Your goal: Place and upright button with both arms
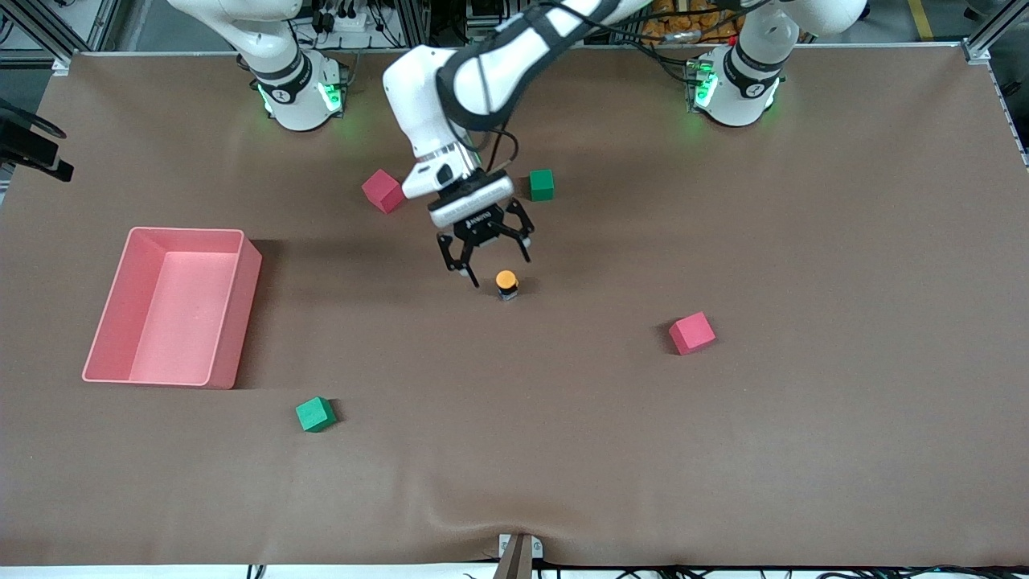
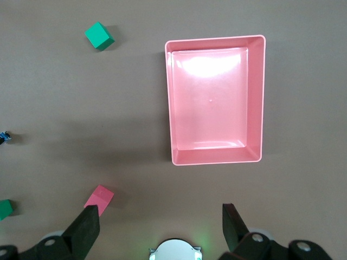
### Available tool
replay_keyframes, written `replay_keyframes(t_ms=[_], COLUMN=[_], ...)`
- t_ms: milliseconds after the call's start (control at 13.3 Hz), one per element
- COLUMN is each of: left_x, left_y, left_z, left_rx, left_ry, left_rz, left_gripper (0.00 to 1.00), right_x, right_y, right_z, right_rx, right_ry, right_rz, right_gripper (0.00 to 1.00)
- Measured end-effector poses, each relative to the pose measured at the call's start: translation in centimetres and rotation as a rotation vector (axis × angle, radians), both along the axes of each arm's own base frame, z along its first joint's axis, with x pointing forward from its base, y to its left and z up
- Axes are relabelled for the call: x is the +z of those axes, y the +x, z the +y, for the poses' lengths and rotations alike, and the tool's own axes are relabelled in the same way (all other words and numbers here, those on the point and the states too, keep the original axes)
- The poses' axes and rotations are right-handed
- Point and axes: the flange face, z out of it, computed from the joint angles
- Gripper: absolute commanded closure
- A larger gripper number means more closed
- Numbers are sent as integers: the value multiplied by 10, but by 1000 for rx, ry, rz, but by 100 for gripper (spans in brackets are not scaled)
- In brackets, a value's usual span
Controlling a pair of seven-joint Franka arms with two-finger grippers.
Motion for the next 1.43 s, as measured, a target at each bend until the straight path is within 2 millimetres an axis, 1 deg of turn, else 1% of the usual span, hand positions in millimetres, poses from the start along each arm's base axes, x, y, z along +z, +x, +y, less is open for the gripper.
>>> replay_keyframes(t_ms=[150, 300, 450, 525, 600, 750, 825, 900, 1050, 1200, 1425], left_x=[26, 50, 76, 93, 111, 144, 157, 166, 183, 206, 234], left_y=[34, 67, 95, 109, 125, 156, 169, 177, 188, 196, 192], left_z=[26, 58, 91, 111, 135, 189, 215, 234, 267, 309, 359], left_rx=[-8, -7, -11, -26, -46, -75, -87, -98, -130, -183, -208], left_ry=[-26, -48, -85, -105, -130, -184, -202, -220, -274, -305, -314], left_rz=[49, 99, 143, 176, 210, 254, 267, 285, 340, 381, 468], left_gripper=[0, 0, 0, 0, 0, 0, 0, 0, 0, 0, 0], right_x=[0, -1, -1, -1, -1, -1, -1, -1, -1, -1, -1], right_y=[0, 0, 0, 0, 0, 0, 0, 0, 0, 0, 0], right_z=[0, 1, 1, 1, 1, 2, 2, 2, 2, 2, 2], right_rx=[0, 1, 2, 2, 2, 3, 3, 3, 4, 4, 4], right_ry=[0, 0, 0, 0, 0, 0, 0, 0, 0, 0, 0], right_rz=[1, 1, 1, 1, 1, 1, 1, 2, 2, 2, 2], right_gripper=[0, 0, 0, 0, 0, 0, 0, 0, 0, 0, 0])
